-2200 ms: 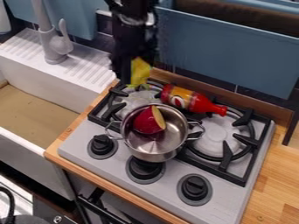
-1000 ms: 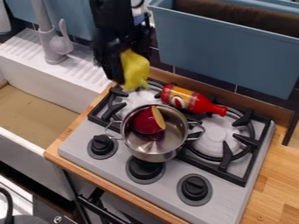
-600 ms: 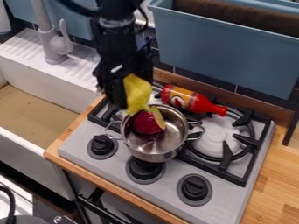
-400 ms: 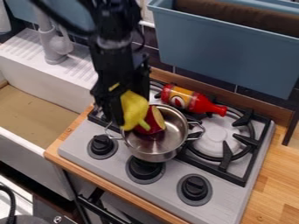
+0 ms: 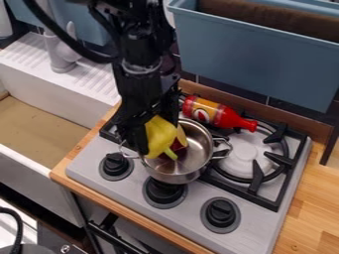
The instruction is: Move the yellow pepper to the silver pot
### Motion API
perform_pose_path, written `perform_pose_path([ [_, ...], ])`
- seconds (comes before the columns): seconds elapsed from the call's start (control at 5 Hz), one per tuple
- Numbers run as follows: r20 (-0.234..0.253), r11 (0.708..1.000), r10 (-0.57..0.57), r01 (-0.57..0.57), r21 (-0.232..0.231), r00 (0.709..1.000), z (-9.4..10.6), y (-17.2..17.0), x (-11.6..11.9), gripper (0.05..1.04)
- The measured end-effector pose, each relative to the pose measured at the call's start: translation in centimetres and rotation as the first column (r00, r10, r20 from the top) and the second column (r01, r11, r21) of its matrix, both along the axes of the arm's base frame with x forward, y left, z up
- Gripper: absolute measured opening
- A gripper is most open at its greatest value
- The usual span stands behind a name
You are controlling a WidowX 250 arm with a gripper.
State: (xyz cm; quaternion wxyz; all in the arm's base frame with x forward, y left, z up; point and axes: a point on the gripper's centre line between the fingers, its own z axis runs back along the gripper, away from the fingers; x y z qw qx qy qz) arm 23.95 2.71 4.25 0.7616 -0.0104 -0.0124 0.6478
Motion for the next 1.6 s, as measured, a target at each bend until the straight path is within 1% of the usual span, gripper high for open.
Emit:
perform_pose_path([
  [0.2,-0.014,1.000,0.005,-0.006,-0.022,1.000,0.2,0.0,-0.1,0.902],
  [0.4,-0.041,1.000,-0.004,0.003,-0.015,0.999,0.7,0.2,0.0,0.999],
  [0.6,-0.066,0.999,-0.027,0.025,-0.036,0.997,1.2,0.4,0.2,0.999],
  [0.8,-0.063,0.999,-0.015,0.012,-0.045,0.998,1.9,0.7,1.0,0.999],
  [1.0,-0.054,0.998,0.007,-0.011,-0.068,0.999,3.0,1.4,1.7,0.999],
  [1.2,-0.037,0.992,0.085,-0.088,-0.090,0.996,3.5,2.6,2.4,0.999],
  [1.4,-0.047,0.991,0.121,-0.123,-0.059,0.992,3.3,3.4,3.3,0.999],
  [1.6,-0.046,0.998,-0.032,0.029,-0.056,0.998,4.0,3.8,5.1,0.999],
])
